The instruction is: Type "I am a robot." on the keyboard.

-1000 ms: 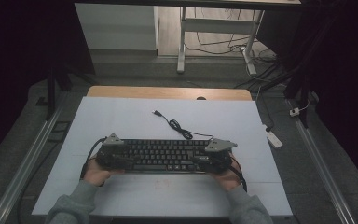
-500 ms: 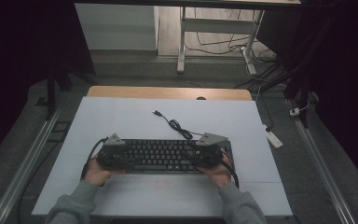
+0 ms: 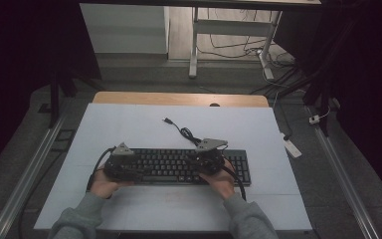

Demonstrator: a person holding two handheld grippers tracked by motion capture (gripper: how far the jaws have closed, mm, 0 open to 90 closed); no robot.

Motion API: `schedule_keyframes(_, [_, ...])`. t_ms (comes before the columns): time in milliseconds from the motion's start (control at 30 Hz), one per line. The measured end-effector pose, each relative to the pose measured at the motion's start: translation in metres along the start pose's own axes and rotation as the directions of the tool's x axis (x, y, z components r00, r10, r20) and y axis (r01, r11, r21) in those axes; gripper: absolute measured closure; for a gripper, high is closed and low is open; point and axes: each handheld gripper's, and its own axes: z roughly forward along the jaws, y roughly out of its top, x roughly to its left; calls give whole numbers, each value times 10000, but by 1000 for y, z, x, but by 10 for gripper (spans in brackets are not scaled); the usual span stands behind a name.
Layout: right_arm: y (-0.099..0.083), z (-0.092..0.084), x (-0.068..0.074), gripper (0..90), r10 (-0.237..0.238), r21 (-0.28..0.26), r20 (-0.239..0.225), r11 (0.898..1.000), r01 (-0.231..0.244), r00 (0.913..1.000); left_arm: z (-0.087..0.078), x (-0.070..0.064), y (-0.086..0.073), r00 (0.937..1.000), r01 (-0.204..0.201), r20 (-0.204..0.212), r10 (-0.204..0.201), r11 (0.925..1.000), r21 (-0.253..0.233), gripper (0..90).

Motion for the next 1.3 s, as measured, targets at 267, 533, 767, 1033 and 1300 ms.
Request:
schedule_keyframes(267, [6,16,4,892,-236,307,-370,9992,247,9990,1,-1,0,10000,-24,-22,24,10000,19,303])
schedule_keyframes(533, [8,30,4,894,-122,526,-298,9985,138,9995,1,0,0,10000,-40,-26,40,10000,48,301])
schedule_keyframes(767, [6,39,0,893,-40,775,-156,9970,52,9999,1,0,-1,10000,-75,-33,75,9999,90,300])
schedule_keyframes(1033, [4,47,1,892,9,956,-145,9954,4,9999,2,-1,-1,9999,-101,-47,101,9998,142,297])
schedule_keyframes(1300, [4,50,2,894,-106,1117,4,9937,105,9999,2,-1,-1,9999,-164,-51,165,9997,167,296])
